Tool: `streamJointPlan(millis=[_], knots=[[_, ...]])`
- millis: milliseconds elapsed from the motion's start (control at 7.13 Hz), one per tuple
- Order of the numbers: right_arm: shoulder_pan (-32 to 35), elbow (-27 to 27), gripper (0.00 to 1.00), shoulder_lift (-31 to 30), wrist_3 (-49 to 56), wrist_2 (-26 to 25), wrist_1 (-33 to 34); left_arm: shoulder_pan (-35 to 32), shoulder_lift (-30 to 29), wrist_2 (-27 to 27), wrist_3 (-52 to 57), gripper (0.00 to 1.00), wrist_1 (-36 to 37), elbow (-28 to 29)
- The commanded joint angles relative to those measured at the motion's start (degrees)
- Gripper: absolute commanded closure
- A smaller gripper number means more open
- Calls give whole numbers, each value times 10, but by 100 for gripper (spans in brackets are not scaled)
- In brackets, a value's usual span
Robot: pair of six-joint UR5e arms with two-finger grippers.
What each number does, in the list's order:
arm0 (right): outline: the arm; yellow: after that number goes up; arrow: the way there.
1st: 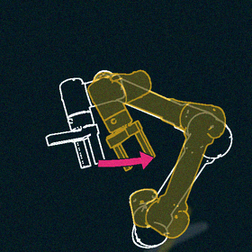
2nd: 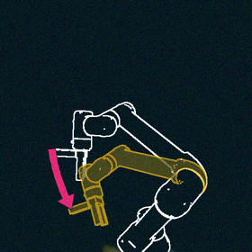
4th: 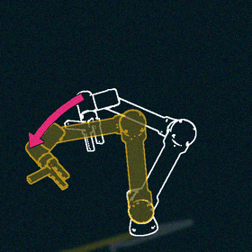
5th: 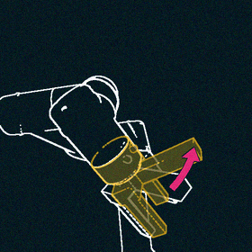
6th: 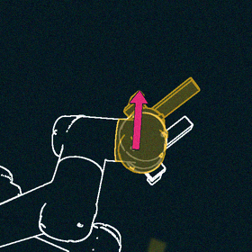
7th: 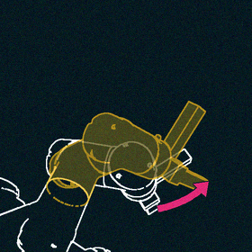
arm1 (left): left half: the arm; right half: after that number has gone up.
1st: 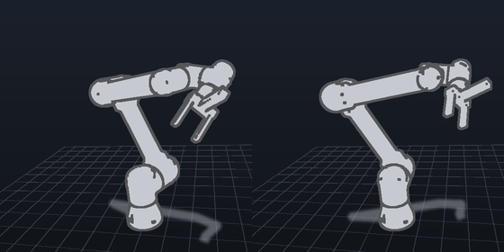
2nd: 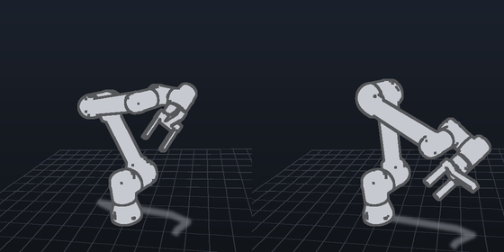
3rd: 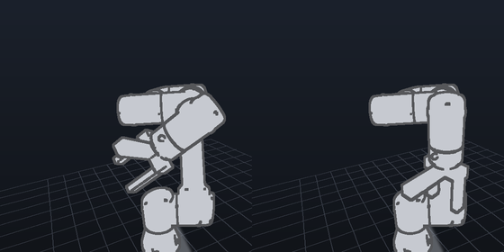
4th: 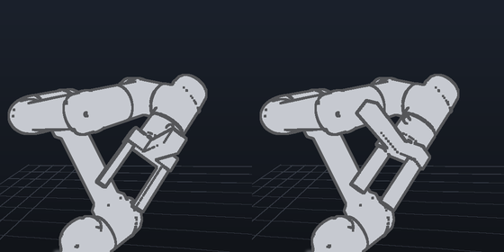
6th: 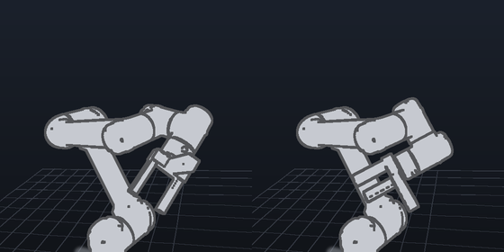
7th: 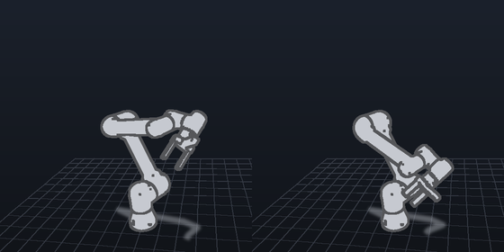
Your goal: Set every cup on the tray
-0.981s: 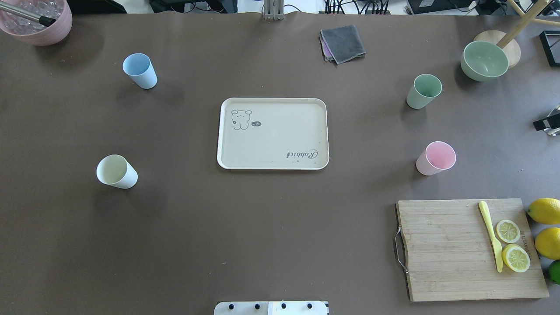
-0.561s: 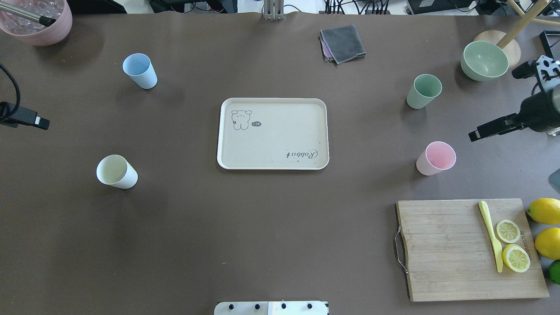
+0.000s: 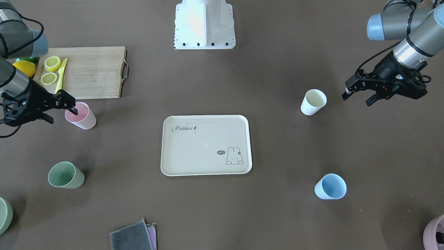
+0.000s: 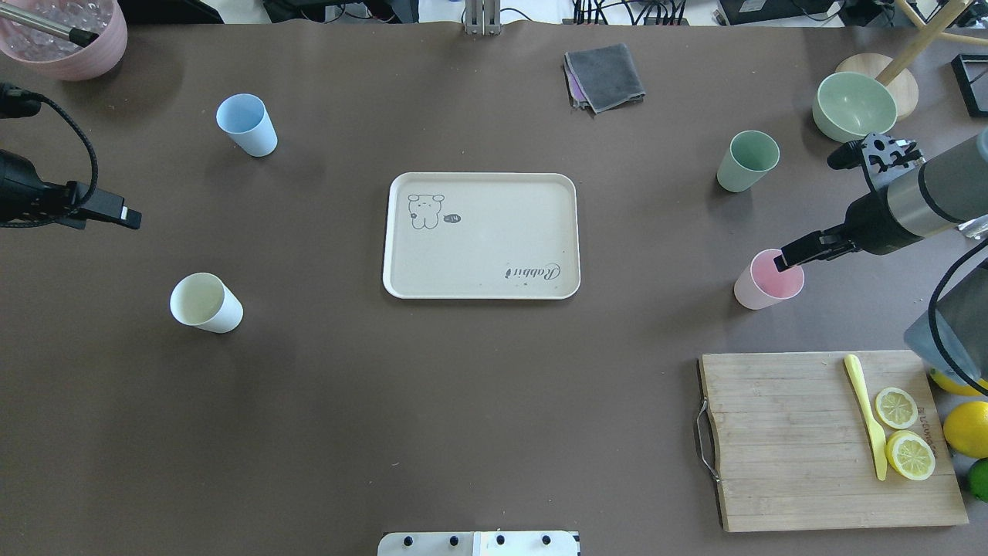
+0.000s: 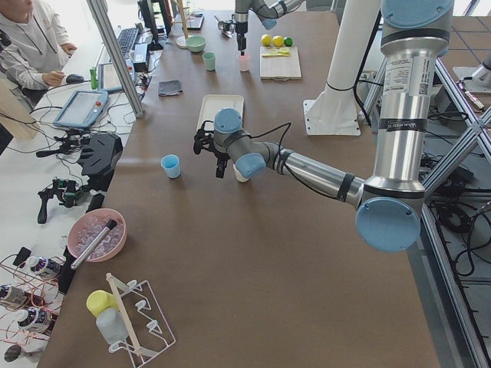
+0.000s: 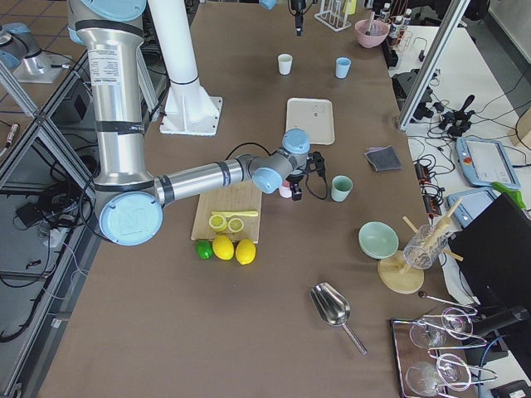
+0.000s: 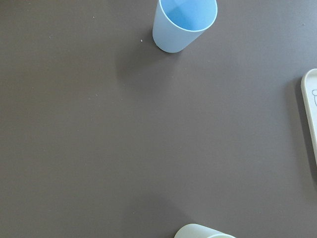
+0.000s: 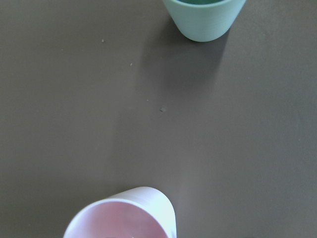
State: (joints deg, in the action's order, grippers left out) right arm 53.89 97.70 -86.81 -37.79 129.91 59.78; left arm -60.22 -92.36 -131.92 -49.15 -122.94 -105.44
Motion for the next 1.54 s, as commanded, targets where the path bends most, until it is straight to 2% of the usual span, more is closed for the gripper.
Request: streamJointPlan(millis=[0,140,280,561,981,1121,1262,1402], knots=[[-11,-9,42,2,3,10,0,9,-4,1,-27,3,1,-1],[-13,-8,92,3,5,29,-1,23,-8,16,-37,3,1,0],[-15,-8,100,5,7,50,-1,41,-8,38,-38,4,1,0],[-14,7,100,27,0,58,9,71,11,52,-32,8,0,-1],[-26,2,100,193,-62,48,145,144,16,102,-37,15,1,1],[-56,-5,100,220,-102,18,147,151,17,102,-37,33,2,5],[-78,-36,100,262,-126,-4,147,151,17,102,-38,78,2,7],[-101,-47,100,274,-154,-23,143,151,16,102,-38,100,2,12]])
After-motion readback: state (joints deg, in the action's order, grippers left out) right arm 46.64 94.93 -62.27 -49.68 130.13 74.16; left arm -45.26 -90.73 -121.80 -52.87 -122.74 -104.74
